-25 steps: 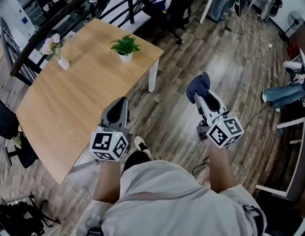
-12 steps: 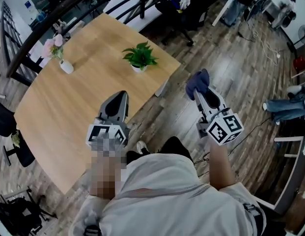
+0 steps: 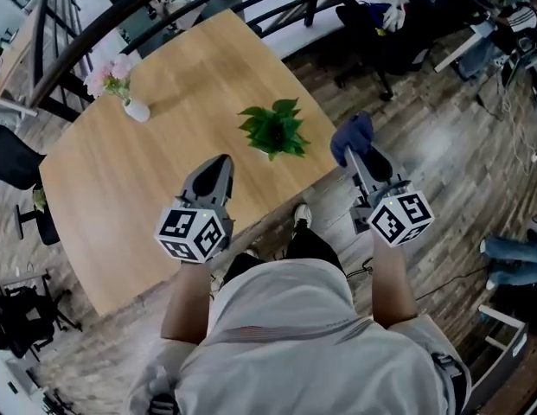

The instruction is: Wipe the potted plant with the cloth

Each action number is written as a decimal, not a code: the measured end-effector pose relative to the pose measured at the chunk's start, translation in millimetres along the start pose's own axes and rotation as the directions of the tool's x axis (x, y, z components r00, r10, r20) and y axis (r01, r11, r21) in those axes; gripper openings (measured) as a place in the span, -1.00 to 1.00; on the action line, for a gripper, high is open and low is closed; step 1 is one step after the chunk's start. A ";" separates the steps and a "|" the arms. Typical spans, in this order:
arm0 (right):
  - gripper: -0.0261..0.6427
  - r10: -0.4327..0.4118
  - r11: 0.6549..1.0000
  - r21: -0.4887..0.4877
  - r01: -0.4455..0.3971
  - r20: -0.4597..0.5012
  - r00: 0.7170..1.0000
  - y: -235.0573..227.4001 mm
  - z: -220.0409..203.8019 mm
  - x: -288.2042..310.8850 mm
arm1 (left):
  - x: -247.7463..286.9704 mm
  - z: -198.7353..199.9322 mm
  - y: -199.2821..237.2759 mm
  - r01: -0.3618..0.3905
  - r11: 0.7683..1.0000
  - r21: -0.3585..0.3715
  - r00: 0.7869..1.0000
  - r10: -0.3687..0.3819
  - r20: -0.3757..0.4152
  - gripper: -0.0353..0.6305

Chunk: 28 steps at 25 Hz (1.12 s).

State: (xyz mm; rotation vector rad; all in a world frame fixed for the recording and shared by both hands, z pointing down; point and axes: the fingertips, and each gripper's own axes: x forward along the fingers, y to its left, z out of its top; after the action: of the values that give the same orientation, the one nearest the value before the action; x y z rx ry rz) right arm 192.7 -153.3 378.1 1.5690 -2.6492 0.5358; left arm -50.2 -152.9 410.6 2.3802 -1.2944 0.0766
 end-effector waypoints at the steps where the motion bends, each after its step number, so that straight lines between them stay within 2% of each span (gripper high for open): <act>1: -0.44 0.027 1.000 0.002 -0.027 -0.013 1.000 -11.9 3.0 13.0 | 12.2 -0.9 3.3 -0.021 1.000 -0.022 1.000 0.021 -0.005 -0.85; 5: -0.44 0.112 0.994 0.004 -0.112 -0.064 0.992 -47.5 6.2 54.6 | 45.1 -13.2 16.7 -0.079 0.991 -0.110 0.997 0.076 -0.027 -0.85; 7: -0.44 0.144 0.990 0.011 -0.143 -0.090 0.986 -55.5 3.2 74.3 | 55.5 -26.1 31.4 -0.097 0.978 -0.187 0.995 0.088 -0.054 -0.85; 9: -0.44 0.175 0.985 0.016 -0.174 -0.120 0.977 -55.4 -4.9 89.8 | 64.1 -50.3 48.2 -0.102 0.943 -0.315 0.993 0.075 -0.096 -0.81; 11: -0.44 0.196 0.980 0.012 -0.197 -0.156 0.968 -49.7 -14.7 99.9 | 75.8 -79.8 59.7 -0.081 0.890 -0.449 0.991 0.022 -0.134 -0.60; 13: -0.44 0.210 0.977 -0.004 -0.215 -0.180 0.961 -40.8 -21.3 108.0 | 90.9 -104.6 64.2 -0.050 0.849 -0.526 0.985 -0.046 -0.168 -0.55; 16: -0.44 0.215 0.975 -0.014 -0.222 -0.198 0.956 -27.3 -26.0 118.4 | 111.6 -127.2 72.3 -0.031 0.827 -0.561 0.973 -0.104 -0.206 -0.52; 17: -0.44 0.212 0.976 -0.013 -0.219 -0.205 0.956 -23.6 -27.4 119.8 | 115.8 -130.8 75.2 -0.024 0.808 -0.589 0.973 -0.116 -0.199 -0.51; 19: -0.44 0.205 0.977 -0.011 -0.212 -0.213 0.955 -17.7 -29.6 121.0 | 119.2 -130.0 78.0 0.012 0.753 -0.658 0.977 -0.148 -0.152 -0.45; 21: -0.44 0.199 0.979 -0.009 -0.206 -0.218 0.956 -13.3 -31.6 121.4 | 117.2 -125.6 81.6 0.047 0.717 -0.696 0.981 -0.164 -0.104 -0.41; 25: -0.44 0.184 0.982 -0.001 -0.190 -0.240 0.953 -7.9 -39.5 120.8 | 112.8 -136.2 95.4 0.039 0.667 -0.744 0.984 -0.155 -0.088 -0.41; 28: -0.44 0.181 0.983 0.007 -0.185 -0.251 0.951 -2.8 -44.8 122.6 | 118.6 -151.2 87.3 0.045 0.653 -0.756 0.971 -0.208 -0.122 -0.41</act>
State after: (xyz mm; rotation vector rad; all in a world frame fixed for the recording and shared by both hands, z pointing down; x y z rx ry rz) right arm 127.3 -245.1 443.9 1.1672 -2.6080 0.6680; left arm -31.2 -228.4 606.8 1.6677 -0.8174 -0.2240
